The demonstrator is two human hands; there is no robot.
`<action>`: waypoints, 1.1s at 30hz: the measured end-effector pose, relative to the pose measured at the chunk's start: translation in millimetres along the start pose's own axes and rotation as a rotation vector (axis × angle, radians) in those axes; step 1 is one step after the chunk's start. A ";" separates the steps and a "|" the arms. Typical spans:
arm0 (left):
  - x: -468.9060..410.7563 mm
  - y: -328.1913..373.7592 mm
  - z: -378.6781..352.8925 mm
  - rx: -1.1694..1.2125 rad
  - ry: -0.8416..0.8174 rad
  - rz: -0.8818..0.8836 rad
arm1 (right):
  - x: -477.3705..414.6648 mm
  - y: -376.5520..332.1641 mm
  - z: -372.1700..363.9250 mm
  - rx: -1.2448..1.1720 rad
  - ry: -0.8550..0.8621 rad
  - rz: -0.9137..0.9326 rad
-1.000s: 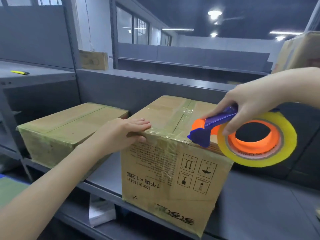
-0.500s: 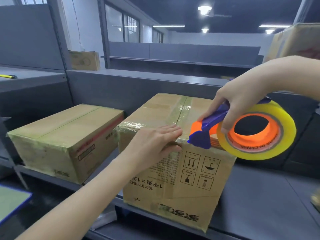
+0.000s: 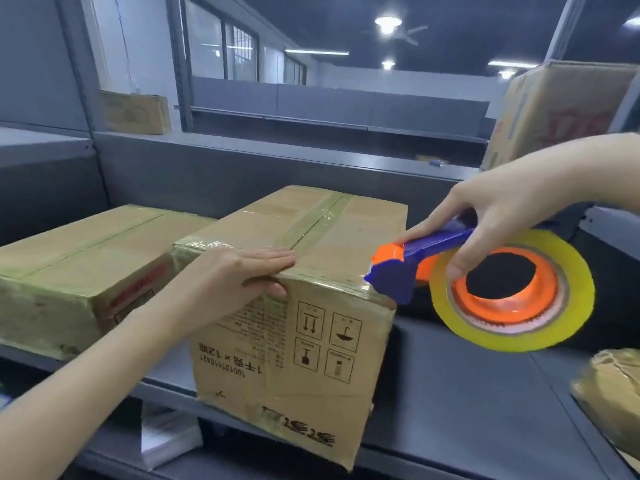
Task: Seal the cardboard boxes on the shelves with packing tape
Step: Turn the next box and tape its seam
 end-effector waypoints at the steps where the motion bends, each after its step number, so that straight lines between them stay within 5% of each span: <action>1: 0.6 -0.7 0.3 -0.003 -0.019 -0.001 | 2.6 -0.1 1.9 -0.020 0.010 0.025; 9: 1.3 -1.6 -3.5 0.026 -0.033 0.005 | 12.2 5.3 -21.0 -0.165 0.018 0.172; 18: -0.1 -13.4 -7.8 0.036 -0.012 0.008 | 17.7 21.5 -36.9 -0.106 -0.016 0.107; 24: -3.7 32.8 -4.9 -0.391 -0.048 -0.155 | 10.8 20.2 -36.2 -0.033 0.005 0.113; 27: -8.3 73.1 -31.9 -0.288 -0.147 -0.243 | 9.7 19.4 -37.3 -0.054 0.004 0.109; 33: -9.5 95.1 -46.7 -0.105 -0.009 -0.259 | 18.5 24.7 -45.6 -0.121 0.037 0.106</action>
Point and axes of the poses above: each hand's wrist, its own x-axis away from the middle knuckle, its own z-axis out of the back of the hand, y = z × x, the point moved 6 cm from there along -x, towards the middle knuckle, and after that the axes turned 4 degrees about z, right-handed, at the moved point
